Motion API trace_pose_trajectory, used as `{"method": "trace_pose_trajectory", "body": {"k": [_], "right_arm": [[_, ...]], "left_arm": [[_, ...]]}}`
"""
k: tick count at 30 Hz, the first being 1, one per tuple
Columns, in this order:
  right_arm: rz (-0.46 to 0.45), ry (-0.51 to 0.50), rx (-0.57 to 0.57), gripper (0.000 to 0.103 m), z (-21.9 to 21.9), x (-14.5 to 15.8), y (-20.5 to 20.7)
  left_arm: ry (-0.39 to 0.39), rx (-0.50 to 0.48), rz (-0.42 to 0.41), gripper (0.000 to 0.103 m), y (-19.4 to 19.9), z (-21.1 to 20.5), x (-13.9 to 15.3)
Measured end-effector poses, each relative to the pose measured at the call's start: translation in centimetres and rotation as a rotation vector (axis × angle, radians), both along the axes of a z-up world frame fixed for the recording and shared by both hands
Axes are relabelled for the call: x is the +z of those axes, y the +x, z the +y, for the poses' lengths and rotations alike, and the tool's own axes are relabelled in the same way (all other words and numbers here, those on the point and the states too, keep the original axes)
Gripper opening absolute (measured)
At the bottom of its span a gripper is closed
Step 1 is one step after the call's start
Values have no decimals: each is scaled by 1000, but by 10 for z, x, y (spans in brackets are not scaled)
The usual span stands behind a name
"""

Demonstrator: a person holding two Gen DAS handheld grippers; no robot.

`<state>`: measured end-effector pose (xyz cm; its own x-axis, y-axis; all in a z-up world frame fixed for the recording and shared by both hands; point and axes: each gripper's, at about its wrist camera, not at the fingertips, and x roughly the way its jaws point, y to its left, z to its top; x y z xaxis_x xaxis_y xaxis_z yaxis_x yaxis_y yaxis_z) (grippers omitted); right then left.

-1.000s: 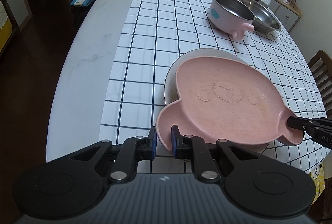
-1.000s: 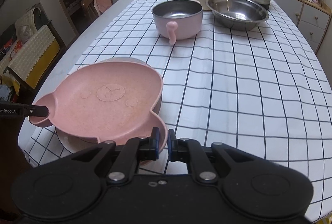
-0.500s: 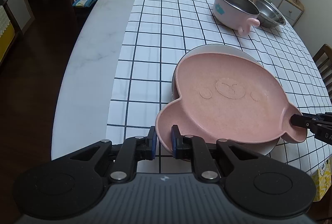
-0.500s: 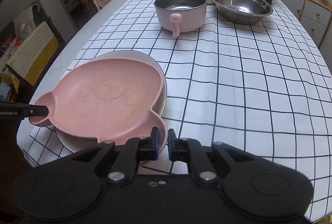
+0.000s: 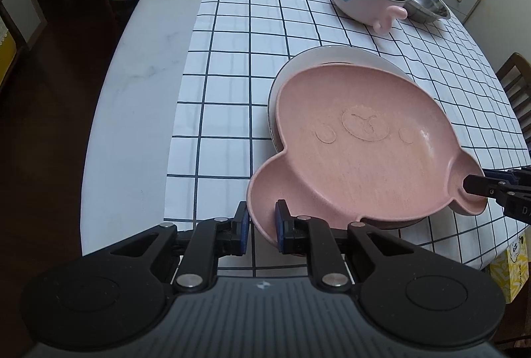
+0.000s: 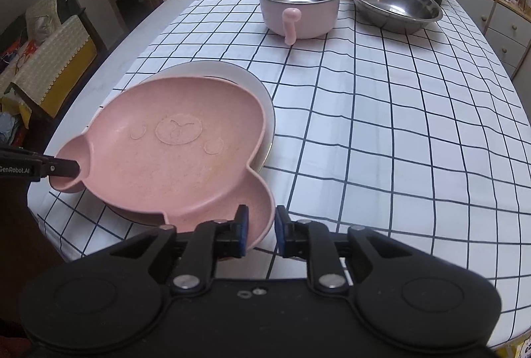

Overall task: Organize plates and bowls
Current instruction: 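Carry the pink plate with both grippers and lower it onto the white plates, then open both grippers and lift them off the pink plate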

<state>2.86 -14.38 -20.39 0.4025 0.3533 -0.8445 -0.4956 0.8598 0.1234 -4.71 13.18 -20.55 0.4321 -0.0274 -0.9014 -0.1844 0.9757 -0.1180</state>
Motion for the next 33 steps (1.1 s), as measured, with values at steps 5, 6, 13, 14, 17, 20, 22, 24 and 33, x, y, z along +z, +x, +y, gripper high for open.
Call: {"method": "trace_pose_trajectory", "body": {"k": [5, 6, 13, 14, 17, 20, 22, 24, 33], "right_arm": [[22, 25, -46, 46, -8, 0, 2], [20, 25, -50, 48, -10, 0, 2], [5, 50, -55, 55, -15, 12, -1], [3, 56, -55, 57, -16, 15, -1], [-25, 70, -48, 63, -17, 26, -3], [-52, 84, -42, 65, -20, 40, -3], [-67, 94, -39, 66, -21, 49, -2], [-87, 100, -38, 71, -23, 57, 0], [-155, 129, -31, 81, -34, 81, 12]], "left_arm": [[8, 2, 4, 34, 0, -2, 0], [12, 5, 0, 43, -1, -2, 0], [24, 1, -57, 55, -7, -6, 16], [28, 0, -70, 55, -8, -7, 20], [36, -4, -112, 57, -9, -11, 35], [51, -30, -160, 58, -5, -20, 51], [56, -48, -190, 58, -1, -28, 61], [45, -60, -213, 58, 4, -36, 70], [56, -101, -326, 71, 33, -74, 106]]}}
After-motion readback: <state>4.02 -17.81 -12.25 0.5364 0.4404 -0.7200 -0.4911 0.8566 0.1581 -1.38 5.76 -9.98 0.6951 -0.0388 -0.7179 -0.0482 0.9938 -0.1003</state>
